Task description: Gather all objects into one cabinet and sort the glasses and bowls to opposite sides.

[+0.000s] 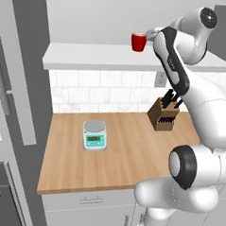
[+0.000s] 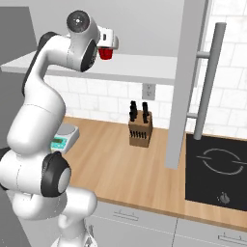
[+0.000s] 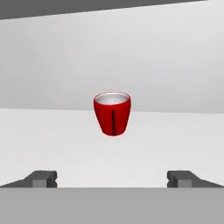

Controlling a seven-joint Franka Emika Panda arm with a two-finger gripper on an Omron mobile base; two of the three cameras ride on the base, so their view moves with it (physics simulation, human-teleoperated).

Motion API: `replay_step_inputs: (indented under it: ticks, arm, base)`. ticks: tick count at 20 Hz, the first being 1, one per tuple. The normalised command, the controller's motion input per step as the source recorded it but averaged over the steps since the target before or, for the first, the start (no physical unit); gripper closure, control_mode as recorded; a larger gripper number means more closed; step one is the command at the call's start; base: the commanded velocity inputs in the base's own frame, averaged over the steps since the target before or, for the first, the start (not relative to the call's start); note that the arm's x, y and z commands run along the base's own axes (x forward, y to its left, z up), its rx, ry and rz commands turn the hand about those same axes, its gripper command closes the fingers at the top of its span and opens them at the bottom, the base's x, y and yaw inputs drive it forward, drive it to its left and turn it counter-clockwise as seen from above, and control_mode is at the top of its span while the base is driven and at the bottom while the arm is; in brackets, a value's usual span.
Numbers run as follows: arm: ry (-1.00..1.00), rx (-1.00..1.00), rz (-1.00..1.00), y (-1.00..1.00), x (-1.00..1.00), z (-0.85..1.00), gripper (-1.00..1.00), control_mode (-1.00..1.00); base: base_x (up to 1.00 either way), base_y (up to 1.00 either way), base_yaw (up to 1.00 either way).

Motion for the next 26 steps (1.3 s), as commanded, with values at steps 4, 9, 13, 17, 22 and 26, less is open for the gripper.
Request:
replay_step_inputs:
  ticks: [4, 9, 13, 17, 22, 26]
  arm:
    - [0.0, 0.0, 0.0, 0.0, 0.23, -0.02, -1.0, -1.0]
    - [0.0, -0.09, 0.0, 0.0, 0.3, -0.12, -1.0, -1.0]
    - [0.0, -0.02, 0.0, 0.01, 0.24, -0.06, -1.0, -1.0]
    - [0.0, 0.0, 0.0, 0.0, 0.28, -0.02, -1.0, -1.0]
    - [0.0, 0.0, 0.0, 0.0, 0.33, -0.01, -1.0, -1.0]
    - [0.0, 0.0, 0.0, 0.0, 0.1, 0.0, -1.0, -1.0]
  base:
    - [0.0, 0.0, 0.0]
    - [0.0, 0.0, 0.0]
    - [0.0, 0.0, 0.0]
    - [0.0, 0.0, 0.0]
    - [0.0, 0.0, 0.0]
    - [0.0, 0.0, 0.0]
